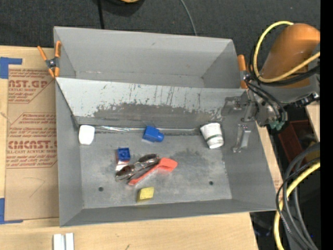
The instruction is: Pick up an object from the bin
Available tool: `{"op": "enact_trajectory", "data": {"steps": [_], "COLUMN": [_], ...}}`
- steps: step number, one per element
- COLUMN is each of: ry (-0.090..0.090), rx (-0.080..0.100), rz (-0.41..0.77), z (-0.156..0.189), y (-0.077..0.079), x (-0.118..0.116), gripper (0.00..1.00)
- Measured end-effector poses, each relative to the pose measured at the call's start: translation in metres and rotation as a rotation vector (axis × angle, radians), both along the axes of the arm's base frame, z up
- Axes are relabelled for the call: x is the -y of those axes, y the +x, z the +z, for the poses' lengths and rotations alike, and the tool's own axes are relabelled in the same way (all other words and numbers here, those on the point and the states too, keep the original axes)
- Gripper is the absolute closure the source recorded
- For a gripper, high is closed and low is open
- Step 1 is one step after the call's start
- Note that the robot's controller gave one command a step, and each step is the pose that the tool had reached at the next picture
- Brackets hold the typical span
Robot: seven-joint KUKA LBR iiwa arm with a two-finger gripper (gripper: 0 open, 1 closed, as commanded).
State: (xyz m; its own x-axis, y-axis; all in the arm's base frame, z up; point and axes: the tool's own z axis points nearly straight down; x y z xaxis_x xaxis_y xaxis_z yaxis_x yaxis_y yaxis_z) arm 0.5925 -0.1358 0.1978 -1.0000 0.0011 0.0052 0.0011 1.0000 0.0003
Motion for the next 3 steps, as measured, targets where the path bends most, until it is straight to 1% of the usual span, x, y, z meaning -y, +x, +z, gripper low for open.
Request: {"op": "enact_trajectory", "data": {"steps": [1,2,3], "ry": [-0.001,-0.003,-0.001], "rx": [0.008,0.012,0.004], "rz": [0.001,0.016,-0.052], "z": [0.005,-0.046,-0.057], "y": [0.002,0.001,-0.004], "x": [0.000,0.002,-0.049], "gripper": [0.00,0.00,0.00]}}
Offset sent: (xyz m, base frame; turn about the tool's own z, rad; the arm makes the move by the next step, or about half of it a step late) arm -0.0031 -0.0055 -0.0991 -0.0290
